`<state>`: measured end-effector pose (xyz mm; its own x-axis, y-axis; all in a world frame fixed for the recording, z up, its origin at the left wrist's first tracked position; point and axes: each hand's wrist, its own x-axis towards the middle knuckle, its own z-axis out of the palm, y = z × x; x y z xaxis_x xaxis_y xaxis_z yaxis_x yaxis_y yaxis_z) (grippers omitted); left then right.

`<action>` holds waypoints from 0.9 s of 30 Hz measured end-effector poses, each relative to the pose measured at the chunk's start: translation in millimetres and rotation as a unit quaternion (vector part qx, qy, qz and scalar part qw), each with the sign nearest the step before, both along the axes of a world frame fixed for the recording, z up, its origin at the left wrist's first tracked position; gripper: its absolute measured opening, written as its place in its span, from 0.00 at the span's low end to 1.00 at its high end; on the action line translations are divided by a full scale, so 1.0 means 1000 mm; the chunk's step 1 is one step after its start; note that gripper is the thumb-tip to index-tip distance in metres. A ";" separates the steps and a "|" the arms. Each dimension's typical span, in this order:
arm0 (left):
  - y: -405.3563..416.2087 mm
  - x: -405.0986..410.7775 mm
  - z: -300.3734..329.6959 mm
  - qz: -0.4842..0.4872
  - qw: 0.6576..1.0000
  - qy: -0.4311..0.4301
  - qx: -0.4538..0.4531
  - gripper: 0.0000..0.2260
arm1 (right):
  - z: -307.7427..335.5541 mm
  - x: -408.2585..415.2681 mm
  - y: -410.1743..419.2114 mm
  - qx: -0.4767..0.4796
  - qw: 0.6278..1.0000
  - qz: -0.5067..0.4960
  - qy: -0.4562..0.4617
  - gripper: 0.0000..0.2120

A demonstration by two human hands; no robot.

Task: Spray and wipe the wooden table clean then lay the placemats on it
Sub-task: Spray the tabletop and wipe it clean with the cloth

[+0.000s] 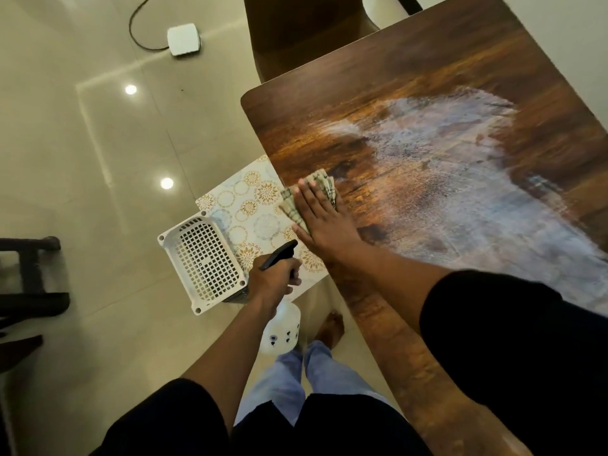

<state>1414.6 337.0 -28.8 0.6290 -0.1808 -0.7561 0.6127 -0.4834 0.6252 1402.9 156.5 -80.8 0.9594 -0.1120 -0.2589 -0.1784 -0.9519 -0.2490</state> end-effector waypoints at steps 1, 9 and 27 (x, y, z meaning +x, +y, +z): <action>-0.002 0.002 0.002 0.003 1.000 -0.004 -0.002 0.03 | 0.001 0.018 -0.003 0.001 1.000 -0.006 0.006 0.37; -0.005 0.012 -0.007 0.022 0.999 -0.003 -0.035 0.07 | 0.004 0.082 -0.007 -0.011 1.000 -0.023 0.007 0.37; 0.008 -0.005 -0.017 -0.105 0.993 0.023 -0.039 0.07 | -0.004 -0.168 0.058 -0.026 0.983 -0.180 -0.007 0.35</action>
<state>1409.2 345.0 -45.8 0.5367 -0.3635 -0.7614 0.5320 -0.5546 0.6398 1235.1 214.2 -84.5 0.8580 -0.4585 -0.2315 -0.5038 -0.8391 -0.2054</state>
